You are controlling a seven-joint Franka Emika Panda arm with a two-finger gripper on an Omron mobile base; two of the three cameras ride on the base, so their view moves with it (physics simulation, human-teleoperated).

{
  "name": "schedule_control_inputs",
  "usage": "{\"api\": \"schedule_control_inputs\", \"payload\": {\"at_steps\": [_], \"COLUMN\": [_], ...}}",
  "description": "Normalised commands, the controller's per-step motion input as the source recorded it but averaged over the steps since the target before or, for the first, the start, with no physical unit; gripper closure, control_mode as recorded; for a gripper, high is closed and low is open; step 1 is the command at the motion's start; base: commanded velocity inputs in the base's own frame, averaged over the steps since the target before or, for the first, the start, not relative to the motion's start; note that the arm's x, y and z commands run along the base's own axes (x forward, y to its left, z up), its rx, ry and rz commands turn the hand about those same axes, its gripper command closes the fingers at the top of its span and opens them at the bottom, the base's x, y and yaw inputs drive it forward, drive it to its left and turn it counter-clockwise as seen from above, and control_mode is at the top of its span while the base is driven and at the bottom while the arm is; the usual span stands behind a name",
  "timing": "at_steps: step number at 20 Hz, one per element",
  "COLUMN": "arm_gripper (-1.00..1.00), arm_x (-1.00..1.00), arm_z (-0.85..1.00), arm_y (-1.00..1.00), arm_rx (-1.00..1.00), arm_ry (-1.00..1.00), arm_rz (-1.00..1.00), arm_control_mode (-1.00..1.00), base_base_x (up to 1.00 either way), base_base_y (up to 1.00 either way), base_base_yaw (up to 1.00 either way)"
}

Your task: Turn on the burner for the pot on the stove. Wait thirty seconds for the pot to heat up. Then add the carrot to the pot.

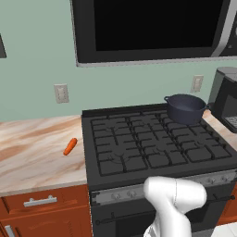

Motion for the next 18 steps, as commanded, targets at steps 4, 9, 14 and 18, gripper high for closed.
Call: {"api": "schedule_control_inputs", "payload": {"at_steps": [4, 9, 14, 18], "arm_gripper": [-1.00, -1.00, -1.00, -1.00], "arm_x": [-0.02, 0.00, 0.04, 0.17], "arm_z": [-0.43, -0.39, -0.30, -0.19], "arm_y": [0.00, 0.00, 0.00, 0.00], "arm_rx": [0.00, 0.00, 0.02, 0.02], "arm_ry": [-0.17, -0.15, -0.12, -0.09], "arm_rz": [0.00, 0.00, 0.00, 0.00], "arm_control_mode": [-1.00, -1.00, -1.00, -1.00], "base_base_x": [0.00, 0.00, 0.00, 0.00], "base_base_y": [0.00, 0.00, 0.00, 0.00], "base_base_yaw": [0.00, 0.00, 0.00, 0.00]}}
